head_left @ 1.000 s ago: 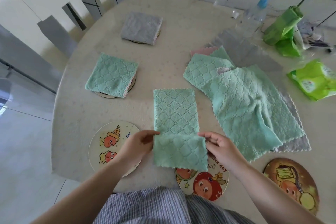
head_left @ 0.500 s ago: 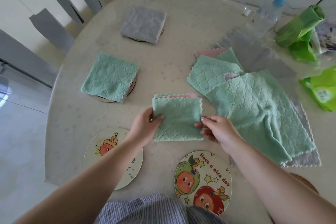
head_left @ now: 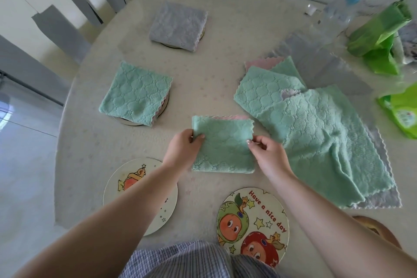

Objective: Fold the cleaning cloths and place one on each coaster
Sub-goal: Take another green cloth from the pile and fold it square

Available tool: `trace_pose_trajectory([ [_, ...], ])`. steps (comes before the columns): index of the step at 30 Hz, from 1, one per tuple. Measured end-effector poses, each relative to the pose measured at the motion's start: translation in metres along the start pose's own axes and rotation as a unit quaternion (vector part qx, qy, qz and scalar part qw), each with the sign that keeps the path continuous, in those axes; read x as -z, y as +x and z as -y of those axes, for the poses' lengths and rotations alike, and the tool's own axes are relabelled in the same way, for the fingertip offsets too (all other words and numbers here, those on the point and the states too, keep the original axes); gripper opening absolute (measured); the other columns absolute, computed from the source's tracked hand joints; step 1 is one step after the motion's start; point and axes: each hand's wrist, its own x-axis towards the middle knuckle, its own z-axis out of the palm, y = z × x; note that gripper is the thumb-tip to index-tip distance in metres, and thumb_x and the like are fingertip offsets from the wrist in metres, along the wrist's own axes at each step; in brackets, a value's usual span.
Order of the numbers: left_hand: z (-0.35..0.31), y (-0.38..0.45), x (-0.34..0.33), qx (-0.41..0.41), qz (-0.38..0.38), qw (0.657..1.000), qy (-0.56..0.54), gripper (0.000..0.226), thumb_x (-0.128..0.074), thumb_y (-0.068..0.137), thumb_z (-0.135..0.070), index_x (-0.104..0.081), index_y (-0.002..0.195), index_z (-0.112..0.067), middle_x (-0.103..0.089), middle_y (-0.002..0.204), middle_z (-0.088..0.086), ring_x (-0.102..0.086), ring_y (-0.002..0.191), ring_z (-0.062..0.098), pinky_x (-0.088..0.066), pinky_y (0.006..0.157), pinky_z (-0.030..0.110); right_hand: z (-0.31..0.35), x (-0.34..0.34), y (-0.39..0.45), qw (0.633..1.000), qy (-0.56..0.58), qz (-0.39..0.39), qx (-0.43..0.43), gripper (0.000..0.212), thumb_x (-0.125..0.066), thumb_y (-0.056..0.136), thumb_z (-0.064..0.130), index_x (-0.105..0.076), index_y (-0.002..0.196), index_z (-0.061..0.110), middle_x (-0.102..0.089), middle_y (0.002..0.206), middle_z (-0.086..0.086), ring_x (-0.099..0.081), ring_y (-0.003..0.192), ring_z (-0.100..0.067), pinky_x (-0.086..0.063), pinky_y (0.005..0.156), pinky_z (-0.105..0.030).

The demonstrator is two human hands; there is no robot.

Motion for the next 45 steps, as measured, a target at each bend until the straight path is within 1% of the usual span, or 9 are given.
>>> trace_pose_trajectory([
  [8,-0.001,0.001,0.006,0.029,-0.025,0.996,-0.076,0.027,-0.052,0.092,-0.03,-0.052,0.115,-0.014,-0.064,0.099,0.004,-0.062,0.075,0.018,-0.053,0.066,0.034,-0.002,-0.003,0.012,1.0,-0.011,-0.007,-0.027,0.022,-0.059,0.089,0.032,-0.065,0.104,0.018,-0.064,0.079,0.008,-0.057,0.068,-0.009,-0.044,0.06,-0.022],
  [13,0.003,-0.024,-0.002,-0.225,-0.142,0.958,0.106,0.029,-0.041,0.093,-0.018,-0.054,0.119,-0.015,-0.054,0.116,0.0,-0.047,0.107,0.014,-0.035,0.089,0.028,0.006,-0.006,0.0,0.997,-0.005,-0.056,0.057,0.027,-0.051,0.093,0.022,-0.054,0.12,0.025,-0.062,0.089,0.009,-0.051,0.059,-0.003,-0.041,0.05,-0.016],
  [16,0.008,-0.025,-0.02,-0.324,-0.105,0.907,0.245,0.039,-0.035,0.092,-0.024,-0.055,0.124,-0.016,-0.056,0.127,0.0,-0.044,0.123,0.018,-0.036,0.104,0.043,0.008,-0.022,-0.011,0.948,-0.206,-0.026,0.241,0.041,-0.045,0.093,0.016,-0.044,0.134,0.02,-0.051,0.132,0.006,-0.046,0.116,-0.004,-0.041,0.101,-0.03],
  [20,0.019,-0.016,-0.034,-0.291,-0.051,0.889,0.351,0.054,-0.026,0.093,-0.037,-0.037,0.14,-0.013,-0.037,0.148,0.006,-0.023,0.141,0.023,-0.02,0.112,0.056,-0.014,-0.042,-0.007,0.872,-0.399,0.052,0.279,0.054,-0.034,0.097,0.033,-0.021,0.147,0.017,-0.012,0.157,-0.004,-0.005,0.145,-0.02,-0.002,0.115,-0.047],
  [29,0.022,-0.01,-0.03,-0.223,-0.019,0.894,0.388,0.072,-0.005,0.087,-0.057,0.004,0.148,-0.019,0.011,0.154,-0.002,0.017,0.141,0.013,0.008,0.116,0.044,-0.022,-0.025,0.006,0.82,-0.513,0.089,0.239,0.067,0.001,0.086,0.064,0.023,0.14,0.032,0.027,0.151,0.001,0.024,0.14,-0.019,0.008,0.114,-0.054],
  [32,0.019,-0.015,-0.017,-0.226,-0.016,0.932,0.282,0.07,-0.028,0.094,-0.048,0.003,0.148,-0.017,0.006,0.157,0.001,0.011,0.143,0.015,0.005,0.115,0.035,-0.018,-0.019,0.001,0.86,-0.456,0.077,0.215,0.072,-0.026,0.09,0.059,0.005,0.147,0.027,0.016,0.155,0.001,0.013,0.144,-0.019,0.002,0.117,-0.048],
  [37,0.015,-0.026,0.01,-0.031,-0.05,0.993,-0.098,0.056,-0.053,0.092,-0.021,-0.029,0.143,-0.014,-0.045,0.137,0.005,-0.054,0.11,0.016,-0.044,0.096,0.035,-0.014,-0.004,-0.014,0.987,-0.137,0.018,0.081,0.055,-0.054,0.091,0.031,-0.034,0.14,0.02,-0.047,0.136,0.007,-0.045,0.12,-0.009,-0.035,0.098,-0.024],
  [43,-0.002,-0.011,0.016,0.101,0.063,0.966,-0.228,0.014,-0.058,0.09,-0.014,-0.061,0.103,-0.009,-0.068,0.076,0.002,-0.064,0.06,0.008,-0.057,0.063,0.024,0.002,-0.008,-0.007,0.989,0.066,0.057,-0.121,0.05,-0.064,0.085,0.029,-0.049,0.131,0.013,-0.057,0.12,0.004,-0.055,0.106,-0.016,-0.045,0.097,-0.035],
  [45,-0.002,-0.008,0.019,0.104,0.091,0.976,-0.17,0.011,-0.062,0.088,-0.019,-0.066,0.092,-0.009,-0.069,0.083,0.008,-0.066,0.069,0.015,-0.057,0.071,0.028,0.005,-0.009,-0.014,0.962,0.166,0.093,-0.195,0.039,-0.067,0.083,0.025,-0.058,0.118,0.01,-0.065,0.113,-0.007,-0.062,0.099,-0.022,-0.05,0.094,-0.043],
])
